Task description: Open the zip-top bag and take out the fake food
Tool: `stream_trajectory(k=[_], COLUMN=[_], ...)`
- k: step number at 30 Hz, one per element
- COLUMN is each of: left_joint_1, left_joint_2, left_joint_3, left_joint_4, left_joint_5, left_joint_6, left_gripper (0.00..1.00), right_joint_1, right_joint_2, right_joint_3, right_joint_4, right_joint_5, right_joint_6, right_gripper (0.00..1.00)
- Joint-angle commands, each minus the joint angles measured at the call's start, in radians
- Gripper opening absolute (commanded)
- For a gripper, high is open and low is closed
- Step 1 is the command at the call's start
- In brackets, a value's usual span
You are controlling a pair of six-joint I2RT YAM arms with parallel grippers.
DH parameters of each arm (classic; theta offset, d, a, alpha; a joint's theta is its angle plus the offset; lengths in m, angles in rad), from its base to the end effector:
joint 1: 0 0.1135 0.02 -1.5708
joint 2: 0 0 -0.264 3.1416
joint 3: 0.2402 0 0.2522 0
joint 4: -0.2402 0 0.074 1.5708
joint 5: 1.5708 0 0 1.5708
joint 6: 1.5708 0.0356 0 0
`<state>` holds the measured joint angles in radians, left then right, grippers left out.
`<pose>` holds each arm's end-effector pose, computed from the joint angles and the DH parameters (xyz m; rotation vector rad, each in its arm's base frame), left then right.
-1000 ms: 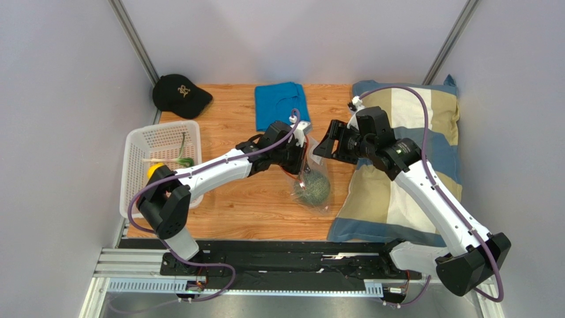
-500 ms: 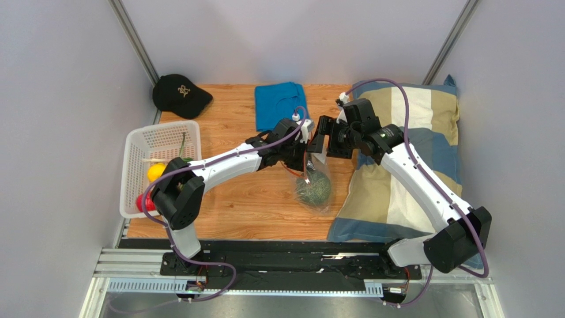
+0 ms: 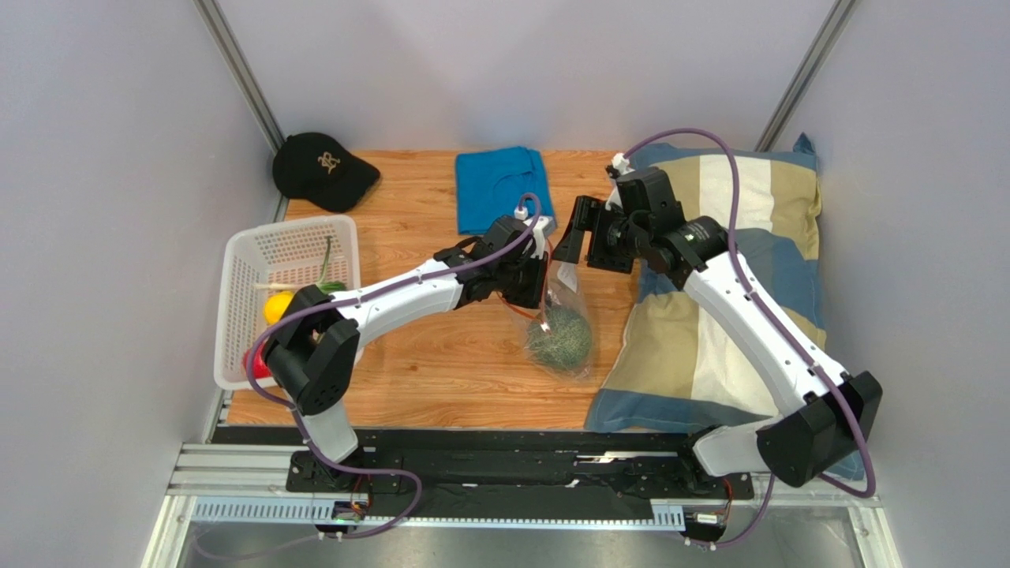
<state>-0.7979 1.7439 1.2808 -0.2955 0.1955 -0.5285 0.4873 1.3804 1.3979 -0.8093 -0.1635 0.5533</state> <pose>0.2677 -0.2844 0.2429 0.4373 2.4468 -0.8493 0.2540 0.1412 0.3593 -0.0015 2.4601 0.6765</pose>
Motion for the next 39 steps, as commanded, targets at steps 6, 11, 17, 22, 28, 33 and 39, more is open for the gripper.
stream_trajectory(k=[6, 11, 17, 22, 28, 33, 39], left_joint_1=[-0.003, -0.003, -0.003, -0.003, -0.003, -0.003, -0.003], left_joint_2=[-0.087, -0.081, -0.058, -0.057, -0.057, -0.027, 0.022], left_joint_3=[-0.023, -0.021, 0.017, 0.022, 0.009, 0.0, -0.015], left_joint_4=[0.001, -0.002, -0.03, -0.033, -0.024, 0.064, 0.199], left_joint_5=[-0.037, -0.044, -0.054, -0.057, -0.07, -0.041, -0.034], left_joint_6=[-0.03, -0.041, -0.038, -0.039, -0.048, -0.054, -0.082], left_gripper=[0.0, 0.0, 0.0, 0.01, 0.23, 0.54, 0.57], right_joint_1=[-0.004, 0.004, 0.039, 0.046, 0.045, 0.046, 0.045], right_joint_2=[-0.02, 0.022, -0.012, -0.001, 0.022, -0.003, -0.017], right_joint_3=[0.036, 0.047, -0.04, -0.07, -0.028, -0.008, -0.014], right_joint_4=[0.097, 0.105, 0.113, 0.121, 0.084, 0.062, 0.067], right_joint_5=[-0.057, -0.12, -0.137, -0.11, -0.113, -0.152, -0.162], right_joint_6=[0.054, 0.054, 0.054, 0.053, 0.046, 0.152, 0.217], right_gripper=[0.72, 0.71, 0.7, 0.53, 0.12, 0.0, 0.0])
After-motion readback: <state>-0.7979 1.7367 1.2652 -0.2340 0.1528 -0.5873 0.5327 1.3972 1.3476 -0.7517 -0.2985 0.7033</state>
